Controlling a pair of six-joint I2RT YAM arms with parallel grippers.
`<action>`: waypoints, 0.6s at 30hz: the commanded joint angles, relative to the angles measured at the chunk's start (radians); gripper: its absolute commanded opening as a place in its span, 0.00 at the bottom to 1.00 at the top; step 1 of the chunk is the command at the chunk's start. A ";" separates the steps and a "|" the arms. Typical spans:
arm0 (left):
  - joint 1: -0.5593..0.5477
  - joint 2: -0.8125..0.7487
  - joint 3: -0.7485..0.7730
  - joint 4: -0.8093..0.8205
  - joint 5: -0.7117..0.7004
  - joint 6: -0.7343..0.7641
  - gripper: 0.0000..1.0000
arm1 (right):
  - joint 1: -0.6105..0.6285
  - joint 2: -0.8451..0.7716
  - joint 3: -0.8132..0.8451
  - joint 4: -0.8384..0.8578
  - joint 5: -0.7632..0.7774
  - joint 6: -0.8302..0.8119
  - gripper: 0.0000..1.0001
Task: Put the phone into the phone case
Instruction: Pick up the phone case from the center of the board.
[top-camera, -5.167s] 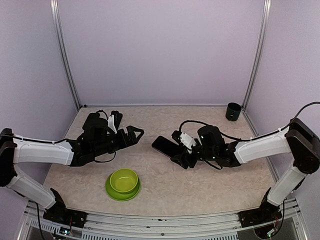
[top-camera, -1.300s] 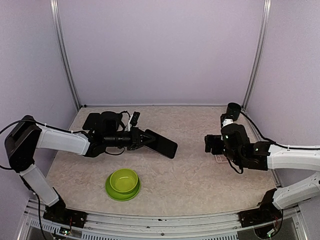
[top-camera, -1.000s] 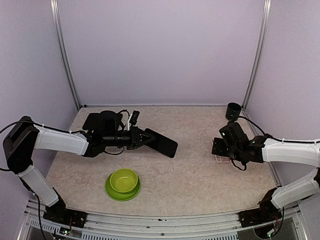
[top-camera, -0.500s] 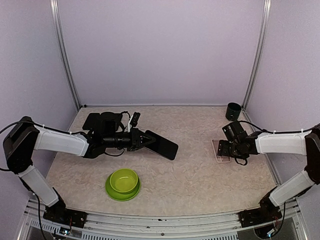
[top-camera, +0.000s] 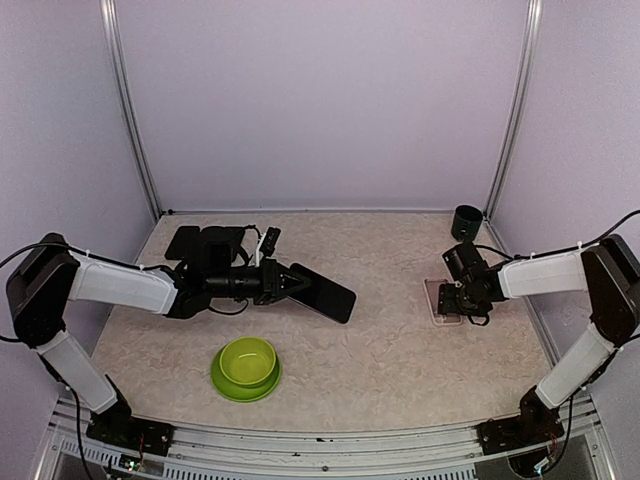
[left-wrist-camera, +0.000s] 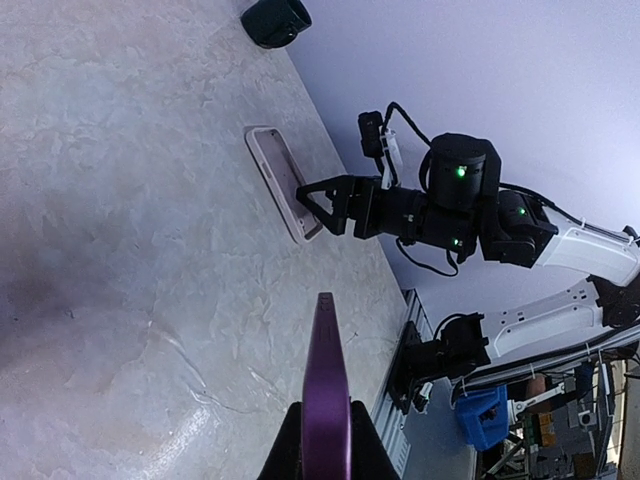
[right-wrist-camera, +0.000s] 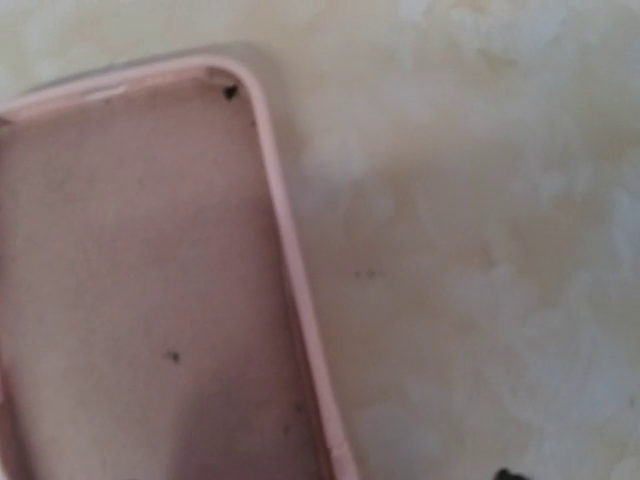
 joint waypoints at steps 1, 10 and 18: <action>-0.007 -0.020 -0.011 0.071 0.021 0.001 0.00 | -0.034 0.023 0.021 0.048 -0.033 -0.034 0.70; -0.009 -0.018 -0.010 0.078 0.030 -0.005 0.00 | -0.063 0.041 0.016 0.067 -0.059 -0.068 0.45; -0.009 -0.021 -0.014 0.077 0.032 -0.008 0.00 | -0.074 0.054 0.015 0.068 -0.067 -0.080 0.33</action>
